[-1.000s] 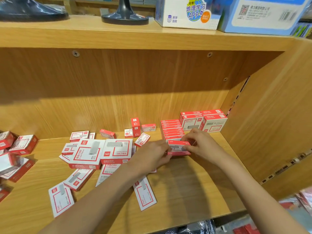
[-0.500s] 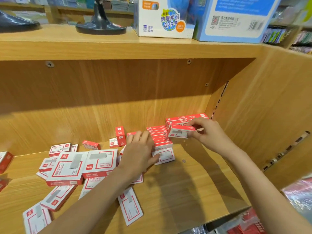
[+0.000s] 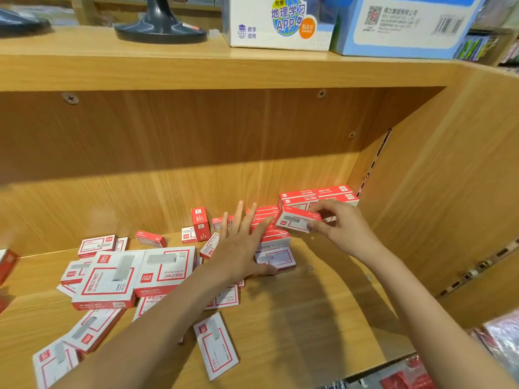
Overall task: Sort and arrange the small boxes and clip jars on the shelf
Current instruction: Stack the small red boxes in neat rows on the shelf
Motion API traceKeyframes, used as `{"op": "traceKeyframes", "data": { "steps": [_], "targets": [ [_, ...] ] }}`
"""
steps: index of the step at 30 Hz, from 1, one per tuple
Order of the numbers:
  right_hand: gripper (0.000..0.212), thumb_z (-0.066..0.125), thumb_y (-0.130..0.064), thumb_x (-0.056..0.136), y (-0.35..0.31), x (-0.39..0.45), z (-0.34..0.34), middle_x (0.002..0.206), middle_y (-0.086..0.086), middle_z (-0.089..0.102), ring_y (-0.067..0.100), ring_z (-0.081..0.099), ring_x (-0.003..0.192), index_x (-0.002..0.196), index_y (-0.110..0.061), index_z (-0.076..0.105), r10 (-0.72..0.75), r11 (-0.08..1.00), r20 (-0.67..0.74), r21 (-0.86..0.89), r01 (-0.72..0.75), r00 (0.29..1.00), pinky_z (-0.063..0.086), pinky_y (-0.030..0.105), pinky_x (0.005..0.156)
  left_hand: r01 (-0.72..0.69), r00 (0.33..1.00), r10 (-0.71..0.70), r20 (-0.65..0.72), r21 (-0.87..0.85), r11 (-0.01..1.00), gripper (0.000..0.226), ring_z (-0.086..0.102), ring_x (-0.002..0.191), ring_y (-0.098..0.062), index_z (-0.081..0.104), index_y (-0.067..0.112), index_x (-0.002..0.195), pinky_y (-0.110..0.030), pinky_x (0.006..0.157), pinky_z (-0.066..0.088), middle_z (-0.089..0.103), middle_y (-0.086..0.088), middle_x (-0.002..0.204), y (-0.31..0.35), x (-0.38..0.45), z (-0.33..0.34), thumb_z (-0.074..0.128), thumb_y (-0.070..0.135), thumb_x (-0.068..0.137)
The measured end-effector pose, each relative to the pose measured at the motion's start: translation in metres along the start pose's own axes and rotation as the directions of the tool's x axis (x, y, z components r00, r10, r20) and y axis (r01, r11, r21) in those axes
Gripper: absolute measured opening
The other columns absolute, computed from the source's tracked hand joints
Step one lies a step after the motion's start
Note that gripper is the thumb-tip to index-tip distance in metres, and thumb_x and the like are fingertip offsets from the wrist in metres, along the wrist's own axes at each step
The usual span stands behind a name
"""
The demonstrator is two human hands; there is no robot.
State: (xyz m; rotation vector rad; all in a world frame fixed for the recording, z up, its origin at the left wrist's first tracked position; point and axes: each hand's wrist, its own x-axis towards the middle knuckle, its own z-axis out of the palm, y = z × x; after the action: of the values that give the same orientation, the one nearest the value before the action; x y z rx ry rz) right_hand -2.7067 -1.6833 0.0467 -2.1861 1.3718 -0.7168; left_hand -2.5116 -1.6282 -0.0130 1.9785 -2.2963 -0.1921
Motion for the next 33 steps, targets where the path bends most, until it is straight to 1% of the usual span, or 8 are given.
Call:
{"op": "traceKeyframes", "data": {
  "steps": [3, 6, 11, 14, 17, 20, 22, 33],
  "targets": [
    [0.019, 0.069, -0.007, 0.080, 0.002, -0.002, 0.004, 0.096, 0.011, 0.068, 0.027, 0.062, 0.088, 0.099, -0.008, 0.066, -0.005, 1.000, 0.012, 0.006, 0.005, 1.000, 0.048, 0.036, 0.081, 0.011, 0.998, -0.008, 0.055, -0.044, 0.999, 0.109, -0.038, 0.131, -0.027, -0.014, 0.032, 0.144, -0.047, 0.105, -0.023, -0.032, -0.006, 0.149, -0.001, 0.001, 0.001, 0.058, 0.067, 0.071],
    [0.021, 0.068, -0.007, 0.081, 0.005, -0.007, 0.004, 0.099, 0.003, 0.065, 0.018, 0.060, 0.087, 0.101, -0.008, 0.064, 0.003, 1.000, 0.038, 0.025, -0.004, 0.999, 0.047, 0.025, 0.079, -0.008, 0.997, 0.012, 0.074, -0.055, 0.998, 0.109, -0.040, 0.129, -0.027, -0.018, 0.031, 0.143, -0.049, 0.107, -0.020, -0.033, -0.007, 0.148, 0.000, -0.004, 0.005, 0.062, 0.058, 0.075],
    [0.024, 0.067, -0.007, 0.081, 0.012, -0.015, 0.006, 0.108, 0.002, 0.063, 0.013, 0.057, 0.089, 0.105, -0.008, 0.064, 0.032, 0.999, 0.042, 0.014, -0.033, 0.999, 0.044, 0.020, 0.078, -0.087, 0.996, 0.086, -0.024, -0.055, 0.995, 0.102, -0.039, 0.131, -0.024, -0.012, 0.036, 0.143, -0.048, 0.110, -0.018, -0.030, -0.004, 0.150, -0.001, -0.010, 0.007, 0.063, 0.054, 0.077],
    [0.025, 0.066, -0.004, 0.081, 0.015, -0.018, 0.004, 0.109, 0.003, 0.063, 0.010, 0.055, 0.091, 0.106, -0.006, 0.064, 0.026, 1.000, 0.047, 0.002, -0.026, 0.999, 0.041, 0.010, 0.072, -0.278, 0.937, 0.281, -0.208, 0.041, 0.960, 0.098, -0.023, 0.138, -0.021, 0.006, 0.035, 0.143, -0.045, 0.111, -0.014, -0.009, -0.004, 0.155, 0.000, -0.013, 0.003, 0.071, 0.049, 0.071],
    [0.023, 0.067, -0.003, 0.080, 0.017, -0.021, 0.000, 0.101, -0.001, 0.060, 0.011, 0.055, 0.090, 0.103, -0.006, 0.065, 0.043, 0.999, 0.080, 0.002, -0.043, 0.996, 0.041, 0.007, 0.066, -0.301, 0.908, 0.284, -0.307, -0.009, 0.954, 0.079, 0.002, 0.139, -0.024, 0.031, 0.030, 0.130, -0.048, 0.112, 0.004, 0.017, -0.006, 0.150, -0.004, -0.017, 0.006, 0.075, 0.046, 0.066],
    [0.018, 0.068, -0.005, 0.080, 0.018, -0.024, -0.003, 0.095, -0.004, 0.058, 0.015, 0.057, 0.089, 0.097, -0.008, 0.065, 0.050, 0.998, 0.111, -0.032, -0.047, 0.993, 0.040, 0.010, 0.066, -0.402, 0.860, 0.390, -0.329, 0.036, 0.915, 0.031, 0.024, 0.129, -0.023, 0.060, 0.030, 0.102, -0.044, 0.105, 0.022, 0.041, 0.000, 0.136, -0.003, -0.020, 0.005, 0.059, 0.047, 0.075],
    [0.016, 0.068, -0.006, 0.080, 0.018, -0.025, -0.002, 0.095, -0.005, 0.058, 0.015, 0.057, 0.089, 0.096, -0.009, 0.065, 0.058, 0.997, 0.122, -0.058, -0.051, 0.991, 0.042, 0.014, 0.068, -0.447, 0.842, 0.440, -0.314, 0.053, 0.893, 0.029, 0.031, 0.122, -0.019, 0.068, 0.028, 0.090, -0.038, 0.099, 0.022, 0.051, 0.003, 0.126, -0.003, -0.020, 0.004, 0.050, 0.048, 0.079],
    [0.014, 0.066, -0.011, 0.083, 0.018, -0.038, 0.007, 0.095, -0.003, 0.060, 0.011, 0.054, 0.088, 0.095, -0.014, 0.062, 0.073, 0.996, 0.156, -0.061, -0.065, 0.985, 0.039, 0.012, 0.066, -0.230, 0.916, 0.211, -0.342, -0.014, 0.973, 0.035, 0.029, 0.123, -0.018, 0.074, 0.028, 0.079, -0.047, 0.102, 0.021, 0.056, 0.005, 0.122, -0.012, -0.037, 0.004, 0.050, 0.054, 0.076]
  ]
}}
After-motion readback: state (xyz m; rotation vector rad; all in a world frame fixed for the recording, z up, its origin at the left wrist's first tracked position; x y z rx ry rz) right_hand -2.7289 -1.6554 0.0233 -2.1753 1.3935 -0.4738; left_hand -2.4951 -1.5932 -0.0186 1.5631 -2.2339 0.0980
